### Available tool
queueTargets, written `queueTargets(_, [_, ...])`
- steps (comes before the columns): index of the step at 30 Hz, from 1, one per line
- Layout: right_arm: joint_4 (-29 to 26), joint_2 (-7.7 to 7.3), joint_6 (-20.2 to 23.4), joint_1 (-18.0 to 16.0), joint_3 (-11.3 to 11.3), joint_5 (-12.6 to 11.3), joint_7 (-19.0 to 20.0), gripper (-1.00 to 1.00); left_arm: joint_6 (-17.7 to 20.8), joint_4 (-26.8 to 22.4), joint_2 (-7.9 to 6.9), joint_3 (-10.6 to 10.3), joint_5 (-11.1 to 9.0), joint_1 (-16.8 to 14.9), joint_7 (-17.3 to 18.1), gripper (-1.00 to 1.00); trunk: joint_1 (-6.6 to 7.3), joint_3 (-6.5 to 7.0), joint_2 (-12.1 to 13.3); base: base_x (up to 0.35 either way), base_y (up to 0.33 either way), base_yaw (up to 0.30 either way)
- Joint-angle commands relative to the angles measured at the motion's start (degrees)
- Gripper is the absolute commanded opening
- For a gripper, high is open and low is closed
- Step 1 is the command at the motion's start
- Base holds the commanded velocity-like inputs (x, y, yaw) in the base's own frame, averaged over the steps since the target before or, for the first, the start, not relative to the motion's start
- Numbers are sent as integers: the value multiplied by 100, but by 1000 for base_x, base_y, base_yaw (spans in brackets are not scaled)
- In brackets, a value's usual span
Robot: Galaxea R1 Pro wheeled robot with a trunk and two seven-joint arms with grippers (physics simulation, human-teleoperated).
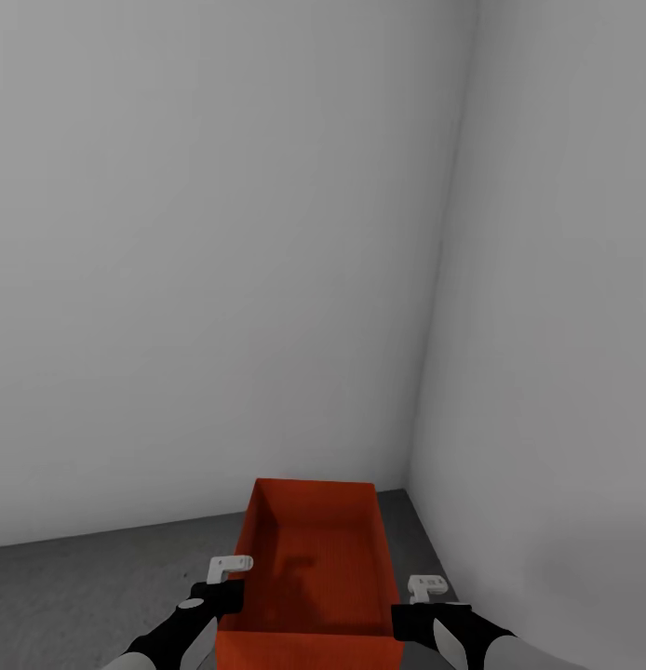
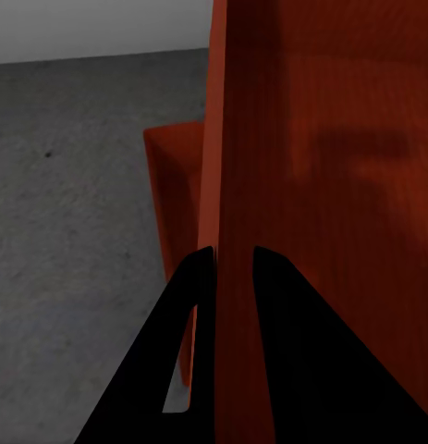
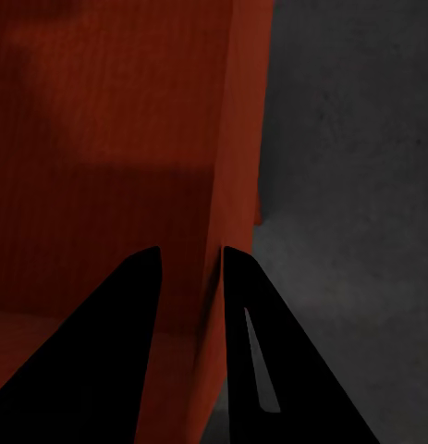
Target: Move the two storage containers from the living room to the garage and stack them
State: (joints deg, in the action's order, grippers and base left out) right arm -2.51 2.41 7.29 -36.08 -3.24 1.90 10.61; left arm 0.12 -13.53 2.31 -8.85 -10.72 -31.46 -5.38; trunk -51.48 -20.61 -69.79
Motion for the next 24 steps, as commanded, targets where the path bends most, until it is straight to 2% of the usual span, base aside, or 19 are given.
queueTargets(1, [-321,-232,-61,-4,-45,-59,459,-100,6,17,-11,-170,-132,0,133,-100,-23,-26,-46,0,0,0])
queueTargets(22, [-321,-232,-61,-4,-45,-59,459,-100,6,17,-14,-170,-132,0,133,-100,-484,-403,-888,0,0,0])
queueTargets(24, [-321,-232,-61,-4,-45,-59,459,-100,6,17,-15,-170,-132,0,133,-100,-484,-403,-888,0,0,0])
